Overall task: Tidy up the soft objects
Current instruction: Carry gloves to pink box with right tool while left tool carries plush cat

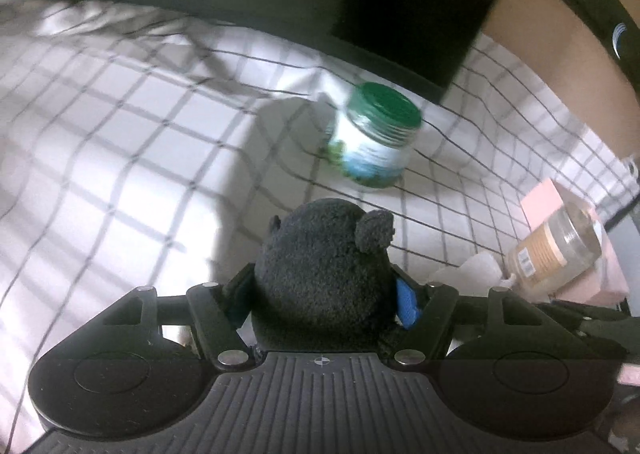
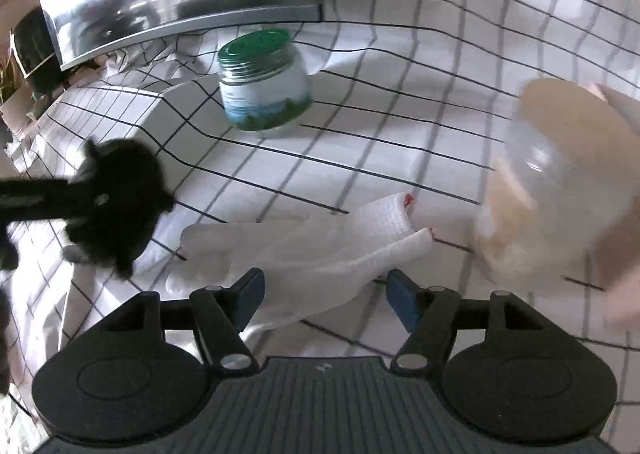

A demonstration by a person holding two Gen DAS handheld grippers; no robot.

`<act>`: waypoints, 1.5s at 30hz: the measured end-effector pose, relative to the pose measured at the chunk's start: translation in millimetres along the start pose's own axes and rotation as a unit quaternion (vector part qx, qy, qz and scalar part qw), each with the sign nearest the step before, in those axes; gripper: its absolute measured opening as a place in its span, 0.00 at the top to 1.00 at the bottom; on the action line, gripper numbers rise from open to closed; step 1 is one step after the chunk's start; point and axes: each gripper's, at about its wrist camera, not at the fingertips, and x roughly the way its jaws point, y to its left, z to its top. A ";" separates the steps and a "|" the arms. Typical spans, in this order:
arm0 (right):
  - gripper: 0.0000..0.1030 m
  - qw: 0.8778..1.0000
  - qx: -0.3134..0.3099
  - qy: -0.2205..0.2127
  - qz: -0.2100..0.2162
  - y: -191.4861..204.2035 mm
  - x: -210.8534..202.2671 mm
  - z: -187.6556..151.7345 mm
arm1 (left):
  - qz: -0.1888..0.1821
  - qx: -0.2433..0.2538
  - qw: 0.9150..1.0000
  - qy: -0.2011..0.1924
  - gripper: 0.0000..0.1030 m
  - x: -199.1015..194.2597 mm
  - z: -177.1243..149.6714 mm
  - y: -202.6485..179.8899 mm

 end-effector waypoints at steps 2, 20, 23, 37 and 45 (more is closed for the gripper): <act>0.30 1.000 0.024 -0.001 0.012 3.4 4.6 6.7 | 0.008 -0.013 1.000 -0.006 0.29 -7.4 -3.3 8.2; 0.69 0.990 -0.137 -0.007 -0.004 67.5 25.3 21.6 | 0.093 0.016 0.994 -0.051 0.29 -41.6 4.4 7.9; 0.82 0.989 -0.149 -0.006 0.014 66.3 9.8 27.9 | 0.088 0.025 0.994 -0.061 0.29 -44.3 11.6 -2.9; 0.85 0.977 -0.093 -0.189 0.007 -18.0 -164.4 114.9 | 0.024 0.086 0.983 -0.163 0.29 -72.1 91.2 -109.5; 0.85 0.951 -0.047 -0.288 -0.099 -110.8 -246.6 115.7 | -0.075 0.124 0.974 -0.174 0.29 -60.1 128.2 -215.0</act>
